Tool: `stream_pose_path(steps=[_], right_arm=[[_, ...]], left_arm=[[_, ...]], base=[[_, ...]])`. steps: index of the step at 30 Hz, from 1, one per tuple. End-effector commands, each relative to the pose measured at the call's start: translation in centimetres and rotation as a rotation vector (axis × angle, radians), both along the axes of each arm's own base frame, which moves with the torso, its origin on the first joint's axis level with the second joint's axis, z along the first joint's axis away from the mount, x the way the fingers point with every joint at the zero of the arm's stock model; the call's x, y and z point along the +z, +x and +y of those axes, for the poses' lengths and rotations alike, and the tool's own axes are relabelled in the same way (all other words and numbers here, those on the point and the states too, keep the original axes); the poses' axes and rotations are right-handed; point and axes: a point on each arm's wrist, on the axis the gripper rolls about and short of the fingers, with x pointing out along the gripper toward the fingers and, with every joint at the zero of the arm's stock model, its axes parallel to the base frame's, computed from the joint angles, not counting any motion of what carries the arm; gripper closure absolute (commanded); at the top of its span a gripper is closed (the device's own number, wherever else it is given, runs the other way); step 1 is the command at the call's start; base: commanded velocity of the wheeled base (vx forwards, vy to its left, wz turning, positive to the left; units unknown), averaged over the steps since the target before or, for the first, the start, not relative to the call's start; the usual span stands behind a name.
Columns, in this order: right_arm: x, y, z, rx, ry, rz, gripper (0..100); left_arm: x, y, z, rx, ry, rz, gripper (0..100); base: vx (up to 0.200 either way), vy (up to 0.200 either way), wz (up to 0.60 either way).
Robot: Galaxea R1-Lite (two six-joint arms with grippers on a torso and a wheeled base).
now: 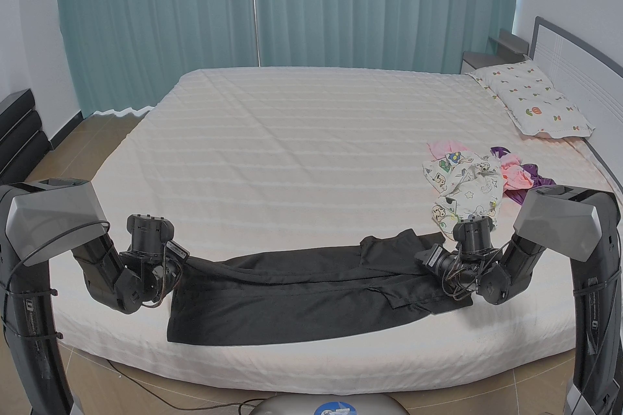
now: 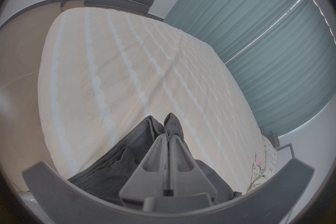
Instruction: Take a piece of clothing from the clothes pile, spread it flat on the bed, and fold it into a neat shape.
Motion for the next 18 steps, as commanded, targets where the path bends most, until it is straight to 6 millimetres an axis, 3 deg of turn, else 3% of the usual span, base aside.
stream_pose_path(steps=[1, 18], right_arm=[[0.2, 0.2, -0.1, -0.005, 0.002, -0.005, 100], [2.8, 0.9, -0.4, -0.067, 0.039, -0.147, 100]], left_arm=[[0.0, 0.0, 0.0, 0.002, 0.001, -0.001, 100], [0.6, 0.5, 0.4, 0.033, 0.011, -0.075, 100]], base=[[0.000, 0.000, 0.00], [0.000, 0.000, 0.00]])
